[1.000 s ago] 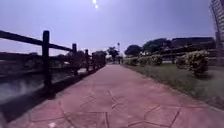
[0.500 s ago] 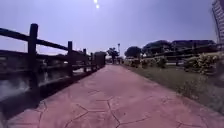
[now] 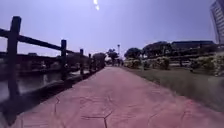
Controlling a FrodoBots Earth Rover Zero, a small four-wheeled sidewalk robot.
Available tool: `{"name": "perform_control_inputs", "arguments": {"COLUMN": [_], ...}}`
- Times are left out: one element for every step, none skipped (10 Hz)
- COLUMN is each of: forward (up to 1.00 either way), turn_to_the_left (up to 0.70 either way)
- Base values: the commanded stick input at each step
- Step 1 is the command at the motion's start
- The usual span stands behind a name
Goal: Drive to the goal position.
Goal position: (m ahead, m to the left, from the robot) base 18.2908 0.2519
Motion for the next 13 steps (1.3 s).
{"name": "perform_control_inputs", "arguments": {"forward": [1.0,1.0,1.0,1.0,1.0,1.0,1.0,1.0,1.0,1.0,1.0,1.0,1.0], "turn_to_the_left": [0.01,0.01,0.01,0.01,0.01,0.01,0.01,0.01,0.01,0.01,0.01,0.01,0.01]}}
